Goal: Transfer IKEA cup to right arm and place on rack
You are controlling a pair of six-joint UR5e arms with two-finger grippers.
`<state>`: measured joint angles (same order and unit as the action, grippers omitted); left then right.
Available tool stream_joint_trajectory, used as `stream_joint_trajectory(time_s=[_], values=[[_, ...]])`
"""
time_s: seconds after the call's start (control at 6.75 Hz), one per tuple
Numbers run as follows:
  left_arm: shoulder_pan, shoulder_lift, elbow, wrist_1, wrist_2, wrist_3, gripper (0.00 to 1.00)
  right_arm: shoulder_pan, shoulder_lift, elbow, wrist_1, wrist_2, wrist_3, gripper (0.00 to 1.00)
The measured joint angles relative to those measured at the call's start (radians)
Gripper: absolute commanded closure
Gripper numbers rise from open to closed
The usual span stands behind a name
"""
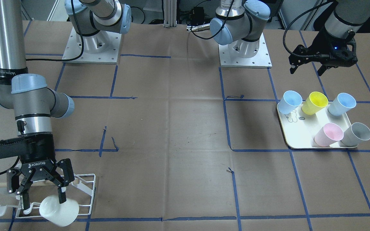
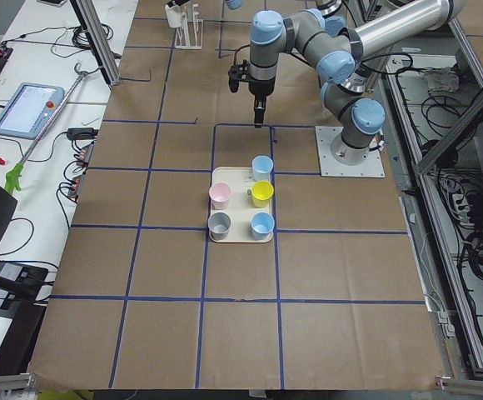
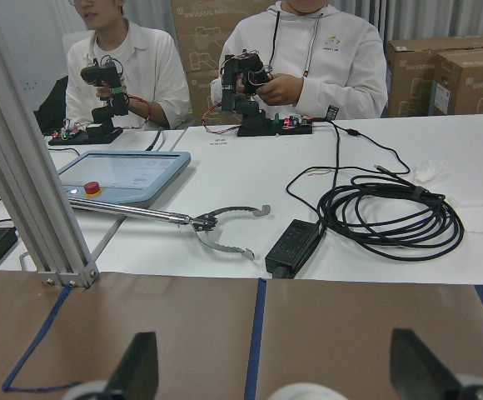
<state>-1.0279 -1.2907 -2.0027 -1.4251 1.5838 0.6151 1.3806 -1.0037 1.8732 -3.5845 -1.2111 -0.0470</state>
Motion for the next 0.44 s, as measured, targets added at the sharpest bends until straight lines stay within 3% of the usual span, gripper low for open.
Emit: stream_joint_trajectory(time_s=[0.44], values=[[0.028,-0.034,-0.180,0.228,-0.005,0.025,0.02,0.000,-0.001,-0.001,0.002,-0.005,0.000,0.00]])
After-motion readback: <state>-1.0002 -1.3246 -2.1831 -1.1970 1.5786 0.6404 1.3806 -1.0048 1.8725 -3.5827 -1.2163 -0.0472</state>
